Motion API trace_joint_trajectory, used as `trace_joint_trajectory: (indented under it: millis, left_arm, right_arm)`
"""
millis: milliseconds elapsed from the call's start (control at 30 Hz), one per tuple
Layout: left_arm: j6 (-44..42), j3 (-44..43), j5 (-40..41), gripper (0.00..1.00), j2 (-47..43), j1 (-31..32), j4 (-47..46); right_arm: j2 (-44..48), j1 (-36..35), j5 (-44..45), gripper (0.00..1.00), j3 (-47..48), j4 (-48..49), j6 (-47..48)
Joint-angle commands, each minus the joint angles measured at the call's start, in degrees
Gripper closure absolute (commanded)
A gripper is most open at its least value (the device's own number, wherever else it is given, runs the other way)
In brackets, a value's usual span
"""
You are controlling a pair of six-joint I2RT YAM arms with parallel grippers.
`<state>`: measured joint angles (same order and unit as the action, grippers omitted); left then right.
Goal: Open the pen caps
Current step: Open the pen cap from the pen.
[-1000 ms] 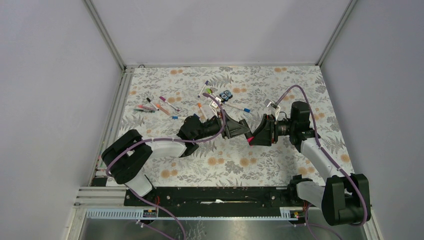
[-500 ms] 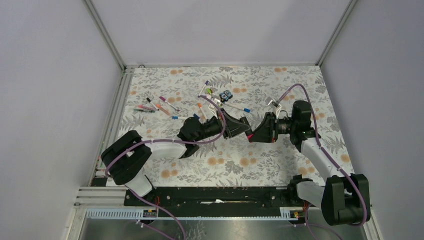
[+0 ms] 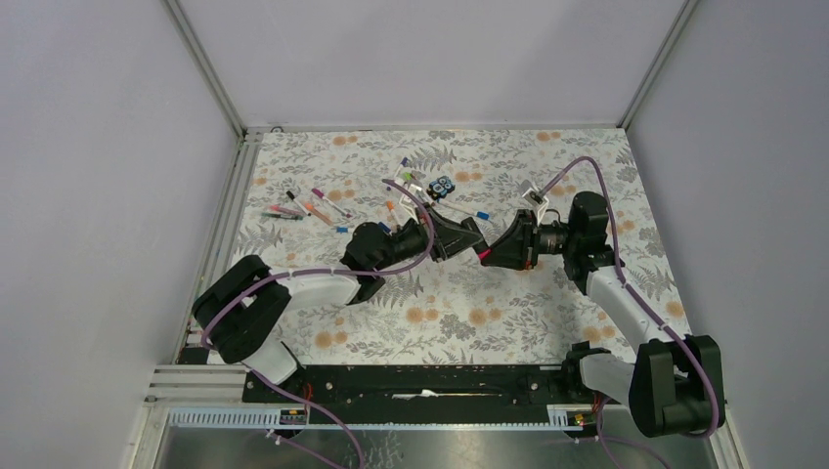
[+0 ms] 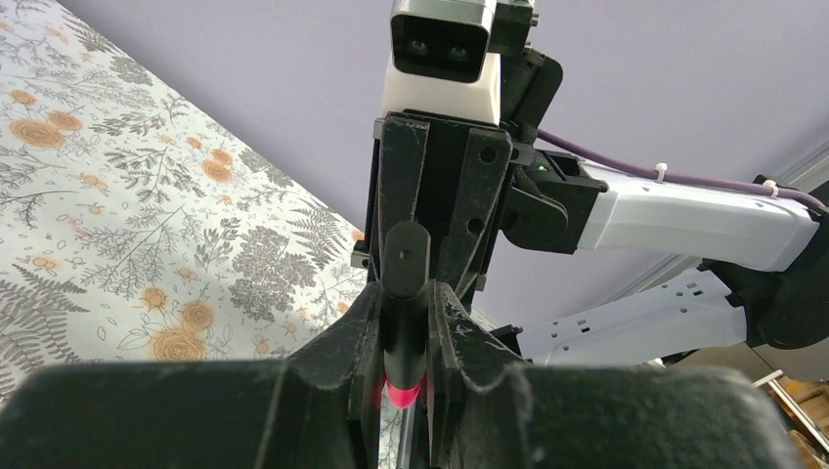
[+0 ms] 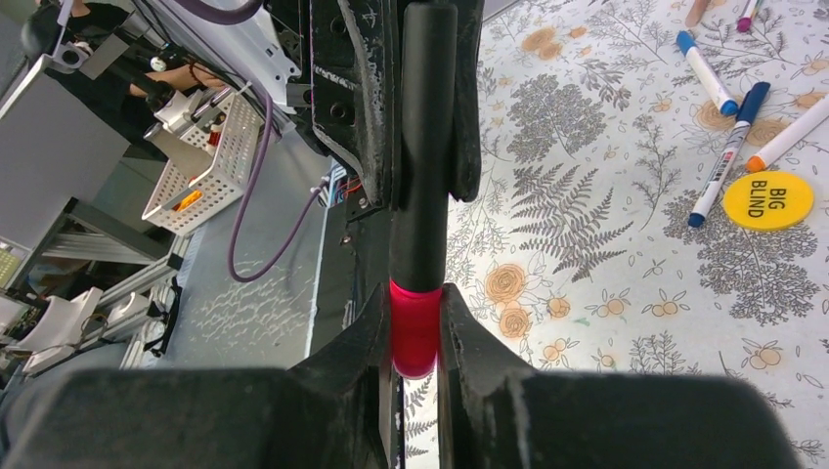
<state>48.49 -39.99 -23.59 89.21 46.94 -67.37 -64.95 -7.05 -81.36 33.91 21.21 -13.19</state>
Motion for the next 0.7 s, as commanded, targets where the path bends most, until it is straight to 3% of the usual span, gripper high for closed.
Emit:
trace_joint_trajectory:
  millis: [0,267,667]
  left_arm:
    - [0.21,-7.55,16.21,1.00,-3.66,-8.93,-21.84]
    - [-1.08,-12.42,13.95,1.00,-4.29,-13.83,-21.39]
    - [-6.32,-14.59,13.46,1.00,-7.65,-16.34,-16.71]
  right_arm:
    - [-1.77,0.54,-5.55,1.00,-2.11,-4.22,-1.43]
    - [-2.19,0.57,-5.48,1.00,-2.17,-4.19,-1.75]
    - [-2.34,0.54,-5.86,1.00,-2.06,-3.83,-1.96]
